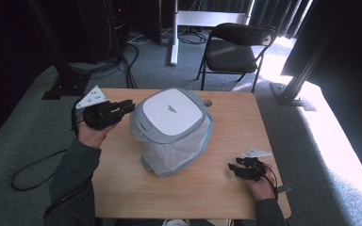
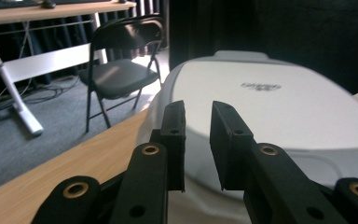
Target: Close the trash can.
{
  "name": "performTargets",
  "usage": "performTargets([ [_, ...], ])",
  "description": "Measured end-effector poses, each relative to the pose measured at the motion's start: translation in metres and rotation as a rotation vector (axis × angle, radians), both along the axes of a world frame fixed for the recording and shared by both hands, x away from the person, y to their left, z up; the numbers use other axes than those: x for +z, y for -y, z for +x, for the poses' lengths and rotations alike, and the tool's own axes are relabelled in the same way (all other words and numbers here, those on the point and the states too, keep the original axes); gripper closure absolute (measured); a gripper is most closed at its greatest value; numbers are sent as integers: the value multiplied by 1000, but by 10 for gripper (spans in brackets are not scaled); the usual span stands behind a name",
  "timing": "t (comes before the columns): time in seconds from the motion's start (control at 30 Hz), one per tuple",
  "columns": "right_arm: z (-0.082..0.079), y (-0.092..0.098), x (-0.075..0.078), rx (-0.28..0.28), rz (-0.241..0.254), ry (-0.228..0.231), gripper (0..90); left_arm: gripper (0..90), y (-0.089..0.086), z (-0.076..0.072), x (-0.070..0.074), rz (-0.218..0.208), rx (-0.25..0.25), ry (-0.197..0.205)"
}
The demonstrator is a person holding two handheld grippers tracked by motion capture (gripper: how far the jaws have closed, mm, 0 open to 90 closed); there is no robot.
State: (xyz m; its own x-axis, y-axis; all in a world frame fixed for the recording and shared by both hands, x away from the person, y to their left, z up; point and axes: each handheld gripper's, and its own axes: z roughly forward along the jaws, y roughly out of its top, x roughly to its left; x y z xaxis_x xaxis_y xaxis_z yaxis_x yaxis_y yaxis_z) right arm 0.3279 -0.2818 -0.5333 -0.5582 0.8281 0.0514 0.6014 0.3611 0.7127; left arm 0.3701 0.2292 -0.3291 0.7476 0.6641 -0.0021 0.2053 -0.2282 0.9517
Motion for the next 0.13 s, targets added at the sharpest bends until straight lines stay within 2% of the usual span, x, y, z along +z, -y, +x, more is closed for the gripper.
performTargets([
  [0.13,7,6,-2,-33,-6,7,499,718,-7,0,-6,-9,17,-12],
])
